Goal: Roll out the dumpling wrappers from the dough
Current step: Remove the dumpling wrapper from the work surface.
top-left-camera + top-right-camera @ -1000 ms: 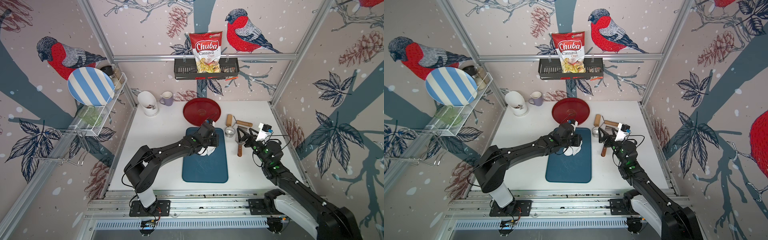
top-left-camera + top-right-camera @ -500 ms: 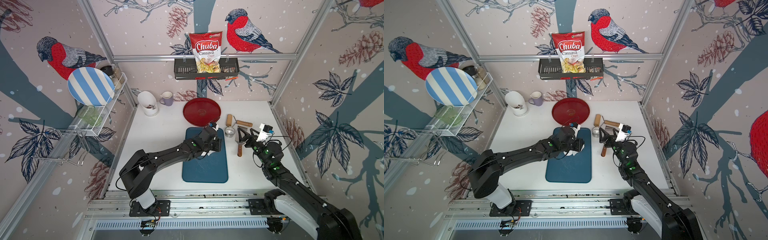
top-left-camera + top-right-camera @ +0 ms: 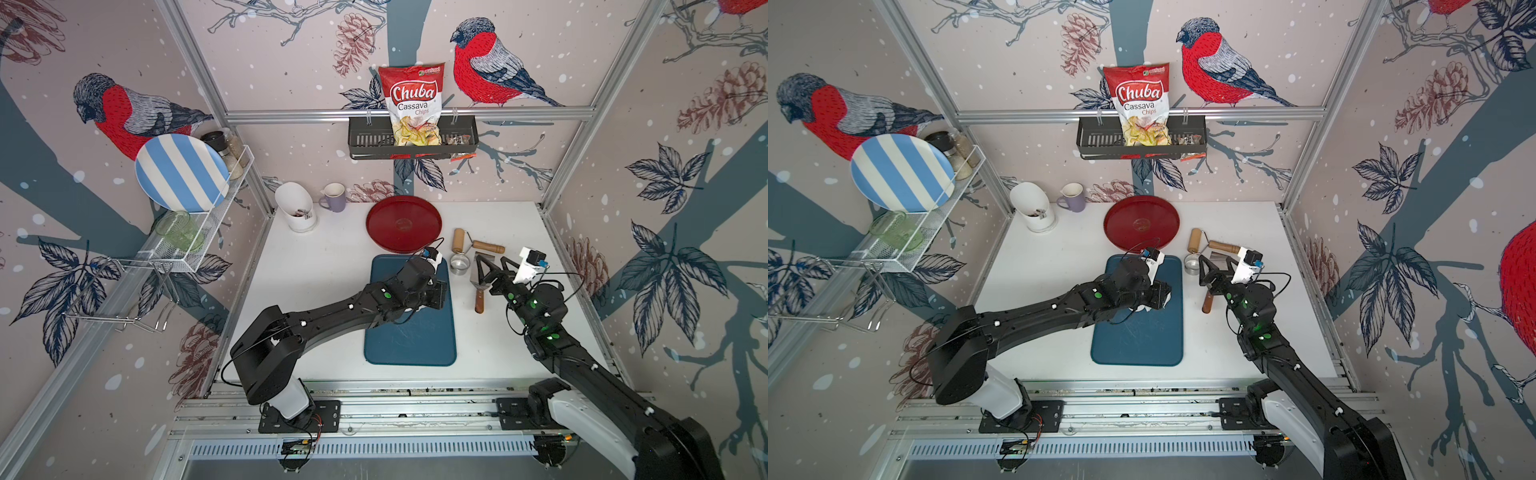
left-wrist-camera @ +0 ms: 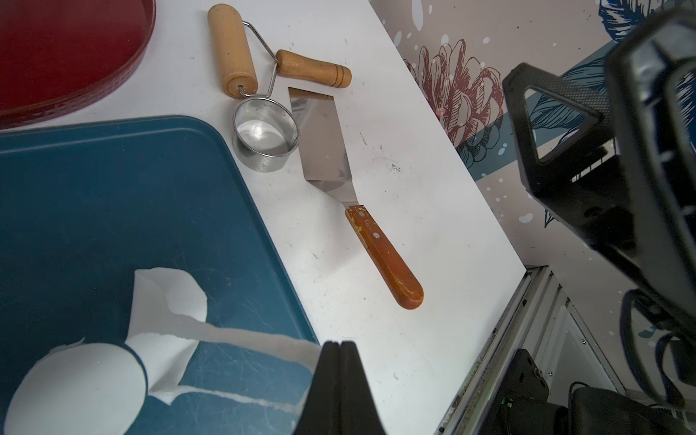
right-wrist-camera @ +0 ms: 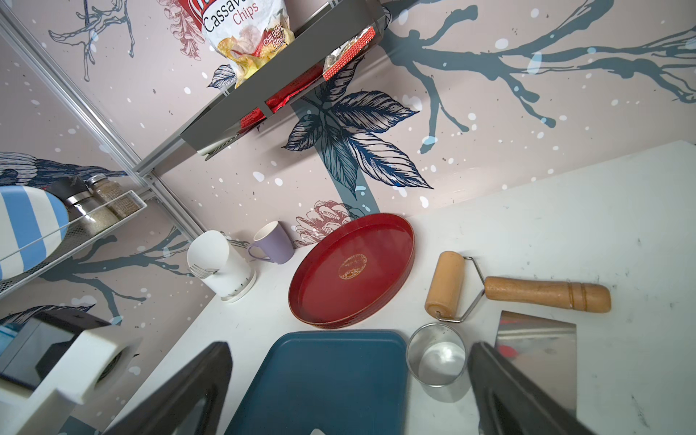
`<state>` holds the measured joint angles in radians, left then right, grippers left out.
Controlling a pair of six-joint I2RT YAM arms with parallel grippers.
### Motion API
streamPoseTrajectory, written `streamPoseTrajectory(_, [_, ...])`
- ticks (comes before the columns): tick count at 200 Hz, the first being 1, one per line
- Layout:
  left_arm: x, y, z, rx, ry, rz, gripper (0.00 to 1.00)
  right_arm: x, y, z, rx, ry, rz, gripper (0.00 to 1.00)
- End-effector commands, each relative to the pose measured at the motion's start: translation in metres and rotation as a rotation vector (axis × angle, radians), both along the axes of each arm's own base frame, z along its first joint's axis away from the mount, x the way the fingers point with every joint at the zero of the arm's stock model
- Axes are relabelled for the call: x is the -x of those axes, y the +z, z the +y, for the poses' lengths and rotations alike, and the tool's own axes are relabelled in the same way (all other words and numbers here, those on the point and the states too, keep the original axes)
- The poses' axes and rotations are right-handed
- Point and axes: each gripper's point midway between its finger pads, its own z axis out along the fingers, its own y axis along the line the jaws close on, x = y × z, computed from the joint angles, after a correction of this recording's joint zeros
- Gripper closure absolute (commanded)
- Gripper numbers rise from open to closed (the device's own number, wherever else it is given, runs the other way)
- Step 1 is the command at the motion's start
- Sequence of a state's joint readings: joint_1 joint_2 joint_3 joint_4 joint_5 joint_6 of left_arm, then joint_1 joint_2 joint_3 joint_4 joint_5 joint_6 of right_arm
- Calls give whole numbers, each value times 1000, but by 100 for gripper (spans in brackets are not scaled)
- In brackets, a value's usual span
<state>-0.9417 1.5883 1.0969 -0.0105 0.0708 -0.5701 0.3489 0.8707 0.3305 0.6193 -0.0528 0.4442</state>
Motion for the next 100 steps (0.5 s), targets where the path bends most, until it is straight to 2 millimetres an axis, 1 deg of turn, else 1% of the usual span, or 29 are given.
streamPoseTrajectory(1, [1,6,-1,3,-6,-26,97,0,10,-2,-17,-9,-36,0])
streamPoseTrajectory(52, [-1,-8,2,-39,8,-10,95,0,11,-2,-18,-10,-37,0])
streamPoseTrajectory(76, [-2,-18,1,-54,10,7,93,0,11,-2,-18,-12,-38,0])
streamPoseTrajectory(100, [-3,-33,0,-84,14,25,90,1,12,-3,-20,-12,-42,0])
